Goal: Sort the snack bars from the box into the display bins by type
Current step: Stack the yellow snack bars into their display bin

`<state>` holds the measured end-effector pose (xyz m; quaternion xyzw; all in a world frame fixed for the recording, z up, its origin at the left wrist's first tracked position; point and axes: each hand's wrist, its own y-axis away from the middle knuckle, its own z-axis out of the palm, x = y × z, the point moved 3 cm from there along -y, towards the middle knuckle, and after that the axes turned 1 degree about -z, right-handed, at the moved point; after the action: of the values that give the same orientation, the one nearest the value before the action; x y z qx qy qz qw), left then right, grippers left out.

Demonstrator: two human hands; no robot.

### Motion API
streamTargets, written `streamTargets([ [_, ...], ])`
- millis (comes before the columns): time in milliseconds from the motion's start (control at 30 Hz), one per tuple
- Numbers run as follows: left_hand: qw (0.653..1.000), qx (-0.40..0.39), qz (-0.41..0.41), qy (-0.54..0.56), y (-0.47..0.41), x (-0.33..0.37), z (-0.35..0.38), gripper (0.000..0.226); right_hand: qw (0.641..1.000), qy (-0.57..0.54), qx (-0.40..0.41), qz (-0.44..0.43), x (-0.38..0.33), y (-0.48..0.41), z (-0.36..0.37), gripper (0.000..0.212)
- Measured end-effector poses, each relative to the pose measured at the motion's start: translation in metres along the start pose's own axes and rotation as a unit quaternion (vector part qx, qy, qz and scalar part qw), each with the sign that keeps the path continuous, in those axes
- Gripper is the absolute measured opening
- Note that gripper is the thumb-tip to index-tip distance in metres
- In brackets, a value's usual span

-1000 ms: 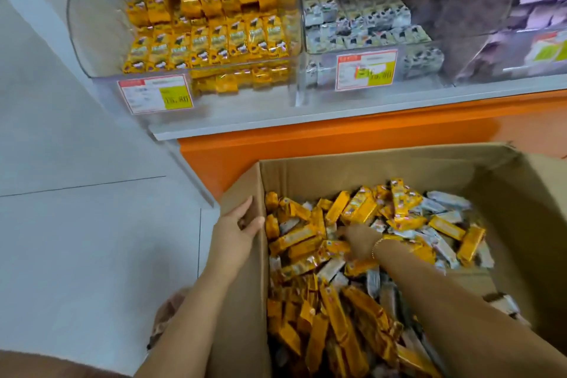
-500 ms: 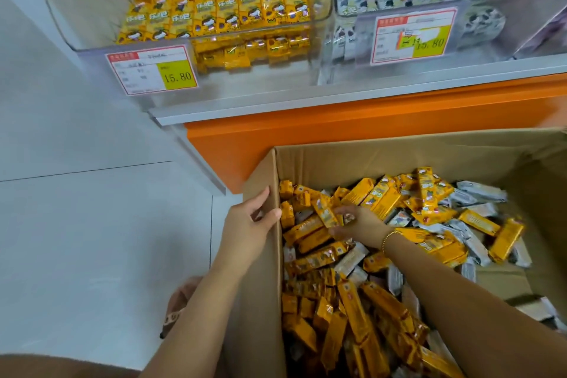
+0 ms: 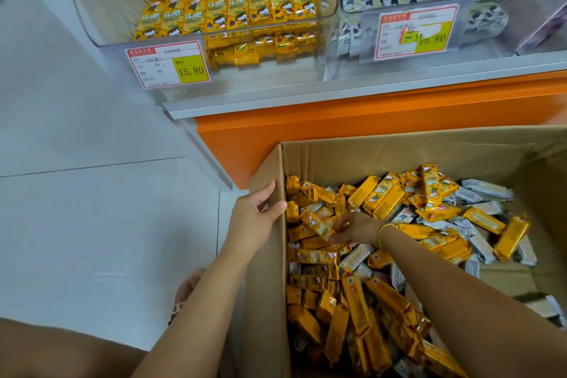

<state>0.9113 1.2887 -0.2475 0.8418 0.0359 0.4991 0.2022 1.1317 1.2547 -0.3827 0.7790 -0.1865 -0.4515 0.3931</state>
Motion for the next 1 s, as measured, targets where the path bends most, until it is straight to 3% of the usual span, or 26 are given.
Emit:
streamTargets([
  [333,1.0,-0.009,-0.011,0.002,0.003,0.004,-0.001,0.054,0.991,0.108,-0.023,-0.081,-0.011,0.014,0.023,0.031],
  [467,1.0,-0.017,-0.015,-0.003,0.003,0.005,-0.004,0.055,0.99,0.083,0.063,-0.091,-0.013,0.022,0.032,0.028],
  [567,0.999,-0.025,-0.023,-0.017,0.002,0.006,-0.005,0.056,0.996,0.049,0.032,-0.066,-0.022,0.032,0.019,0.024],
  [633,0.997,-0.04,-0.028,-0.056,0.002,0.009,-0.008,0.058,0.998,-0.052,-0.021,-0.035,-0.032,0.052,-0.004,0.03],
  [767,0.981,-0.098,-0.052,-0.158,0.01,0.027,-0.011,0.086,0.94,-0.3,-0.135,-0.095,-0.055,0.113,-0.052,0.072],
  [867,0.984,-0.155,0.0,-0.088,0.037,0.065,-0.001,0.115,0.878,-0.404,-0.179,-0.184,-0.077,0.153,-0.066,0.078],
  [933,0.978,-0.191,0.068,0.037,0.057,0.091,0.009,0.104,0.849,-0.444,-0.183,-0.221,-0.09,0.171,-0.065,0.075],
  [1000,0.979,-0.133,0.101,0.119,0.069,0.111,0.004,0.067,0.831,-0.463,-0.186,-0.247,-0.105,0.188,-0.06,0.076],
])
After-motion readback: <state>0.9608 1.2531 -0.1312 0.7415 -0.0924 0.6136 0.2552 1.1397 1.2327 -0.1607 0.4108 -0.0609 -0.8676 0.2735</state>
